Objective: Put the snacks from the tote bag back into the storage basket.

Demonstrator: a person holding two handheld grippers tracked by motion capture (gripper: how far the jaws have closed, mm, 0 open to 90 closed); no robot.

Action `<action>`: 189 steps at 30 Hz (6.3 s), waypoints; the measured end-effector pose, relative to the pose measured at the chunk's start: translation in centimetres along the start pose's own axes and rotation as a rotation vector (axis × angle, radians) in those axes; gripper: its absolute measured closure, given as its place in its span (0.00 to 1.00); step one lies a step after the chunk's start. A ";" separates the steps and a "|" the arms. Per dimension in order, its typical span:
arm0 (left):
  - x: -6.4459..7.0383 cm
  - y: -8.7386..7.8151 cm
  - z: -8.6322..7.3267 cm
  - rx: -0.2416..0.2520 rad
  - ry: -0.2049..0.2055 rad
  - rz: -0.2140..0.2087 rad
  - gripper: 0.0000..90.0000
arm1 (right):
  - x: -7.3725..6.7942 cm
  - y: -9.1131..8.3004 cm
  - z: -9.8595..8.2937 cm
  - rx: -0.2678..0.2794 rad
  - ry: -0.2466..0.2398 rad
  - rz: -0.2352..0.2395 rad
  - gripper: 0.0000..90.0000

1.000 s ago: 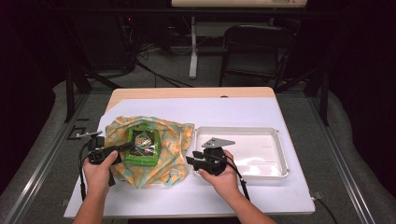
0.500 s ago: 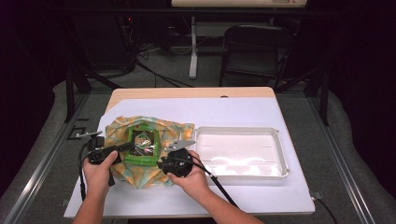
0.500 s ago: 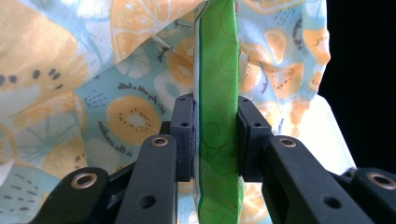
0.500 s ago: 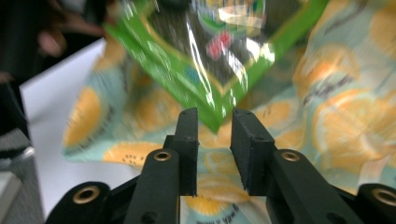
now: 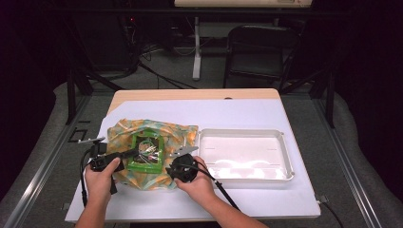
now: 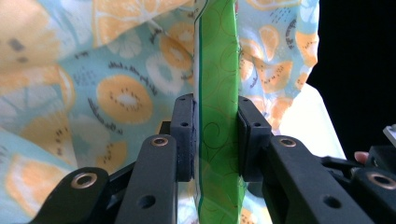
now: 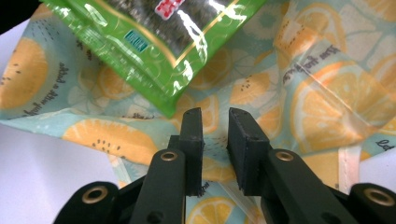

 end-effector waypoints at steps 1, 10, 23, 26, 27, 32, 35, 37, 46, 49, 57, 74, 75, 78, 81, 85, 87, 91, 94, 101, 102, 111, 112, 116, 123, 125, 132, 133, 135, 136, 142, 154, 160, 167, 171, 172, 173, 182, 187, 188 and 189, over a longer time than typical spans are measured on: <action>0.0 0.0 -0.2 -0.013 0.001 0.006 0.81 | 0.1 0.0 0.0 0.002 0.003 -0.004 0.84; 0.5 0.2 -1.8 -0.054 0.055 0.046 0.81 | 0.4 -0.3 0.3 0.017 0.009 -0.007 0.84; 1.2 -0.3 -2.2 -0.034 0.092 0.061 0.81 | 0.3 -2.2 0.9 0.053 -0.009 0.006 0.82; 1.3 -0.3 -2.2 -0.037 0.100 0.063 0.81 | 0.2 -3.0 0.9 0.059 -0.021 0.010 0.81; 1.3 -0.3 -2.2 -0.035 0.099 0.063 0.81 | 0.2 -3.2 0.8 0.064 -0.019 0.014 0.81; 1.4 -0.6 -2.0 -0.018 0.104 0.067 0.81 | 0.4 -4.8 0.9 0.085 -0.029 0.025 0.80; 1.6 -0.8 -1.8 -0.006 0.111 0.070 0.81 | 0.8 -5.7 1.1 0.103 -0.017 0.028 0.79; 1.8 -0.9 -1.7 -0.002 0.113 0.080 0.81 | 1.1 -6.3 1.2 0.114 -0.009 0.032 0.78; 2.5 -2.3 -0.7 0.045 0.172 0.115 0.81 | 3.1 -7.1 0.4 0.143 0.027 0.005 0.78; 2.9 -2.9 -0.3 0.063 0.186 0.123 0.81 | 3.4 -7.7 0.6 0.160 0.037 0.007 0.78; 3.7 -3.9 0.3 0.097 0.213 0.117 0.81 | 4.1 -8.5 1.0 0.185 0.057 0.000 0.77; 4.8 -5.5 1.5 0.134 0.265 0.133 0.81 | 4.6 -8.2 1.7 0.193 0.055 0.033 0.69; 5.0 -5.7 1.7 0.140 0.264 0.133 0.81 | 4.6 -8.3 2.0 0.197 0.059 0.034 0.68; 5.4 -6.1 2.2 0.161 0.270 0.141 0.81 | 4.9 -8.6 3.1 0.206 0.050 0.041 0.66; 5.7 -6.1 2.6 0.163 0.274 0.151 0.81 | 5.4 -8.6 3.9 0.195 0.044 0.044 0.64; 6.3 -5.6 3.3 0.170 0.280 0.157 0.81 | 6.6 -8.9 4.4 0.167 0.056 0.038 0.65; 6.9 -5.1 3.7 0.172 0.288 0.154 0.81 | 7.2 -9.1 4.7 0.186 0.075 0.037 0.64; 8.4 -3.8 4.3 0.173 0.322 0.136 0.81 | 7.9 -9.5 4.6 0.183 0.091 0.045 0.61; 9.4 -2.8 4.6 0.168 0.345 0.125 0.80 | 8.2 -9.8 4.3 0.187 0.080 0.024 0.61; 10.6 -0.6 5.2 0.142 0.366 0.099 0.80 | 8.9 -10.6 3.9 0.207 0.105 0.022 0.60; 10.7 -0.3 5.4 0.138 0.371 0.098 0.80 | 9.0 -10.7 3.8 0.205 0.105 0.021 0.60; 11.7 2.0 6.2 0.125 0.381 0.079 0.80 | 9.7 -10.9 3.7 0.202 0.084 0.005 0.61; 11.8 2.3 6.1 0.119 0.385 0.075 0.80 | 9.7 -11.0 3.7 0.202 0.087 0.013 0.61; 12.3 3.0 6.1 0.116 0.401 0.063 0.80 | 9.7 -11.2 3.8 0.235 0.110 0.019 0.60; 13.3 4.3 6.1 0.103 0.429 0.038 0.80 | 10.0 -11.5 4.0 0.275 0.129 0.023 0.55; 13.7 4.7 6.1 0.102 0.459 0.039 0.80 | 9.8 -11.7 4.2 0.287 0.137 0.044 0.55; 14.6 6.1 5.7 0.080 0.488 0.032 0.80 | 9.6 -12.5 4.7 0.310 0.164 0.105 0.54; 14.8 6.3 5.6 0.077 0.490 0.026 0.80 | 9.6 -12.5 4.7 0.308 0.169 0.115 0.53; 15.3 6.8 5.4 0.073 0.493 0.009 0.80 | 9.8 -12.5 4.7 0.302 0.185 0.133 0.52; 15.6 7.0 5.2 0.068 0.500 0.003 0.80 | 9.9 -12.5 4.7 0.301 0.189 0.136 0.52; 17.2 8.5 4.5 0.046 0.534 -0.028 0.80 | 10.4 -12.7 4.9 0.320 0.220 0.154 0.51; 18.2 9.5 4.1 0.039 0.560 -0.037 0.80 | 12.2 -13.4 4.9 0.337 0.263 0.154 0.48; 18.8 9.6 3.9 0.039 0.565 -0.072 0.80 | 12.5 -13.3 4.7 0.323 0.272 0.158 0.48; 19.0 10.4 3.6 0.030 0.556 -0.078 0.80 | 12.6 -13.4 4.9 0.338 0.295 0.186 0.49; 19.0 10.9 3.5 0.032 0.564 -0.062 0.80 | 13.2 -13.7 4.8 0.344 0.309 0.163 0.54; 18.9 11.1 3.4 0.026 0.565 -0.062 0.80 | 13.3 -13.8 4.8 0.346 0.317 0.161 0.55; 18.9 11.2 3.3 0.019 0.564 -0.062 0.80 | 13.4 -13.8 4.8 0.351 0.326 0.161 0.56; 18.6 12.5 2.5 -0.018 0.576 -0.049 0.79 | 14.5 -14.5 4.7 0.384 0.366 0.106 0.72; 18.4 12.8 2.2 -0.033 0.579 -0.048 0.79 | 14.8 -14.7 4.8 0.401 0.373 0.093 0.76; 18.3 12.9 2.1 -0.040 0.577 -0.047 0.78 | 14.9 -14.7 4.7 0.391 0.369 0.090 0.77; 18.3 13.0 2.1 -0.042 0.577 -0.043 0.78 | 14.9 -14.7 4.7 0.399 0.371 0.091 0.78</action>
Point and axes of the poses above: each handheld gripper's, and its own axes: y roughly forward along the jaws, z roughly out of its top, x roughly to its right, the point moved 9 cm from there along y, roughly forward along the jaws, and after that the axes turned 9 degrees about y, right-handed, at the moved point
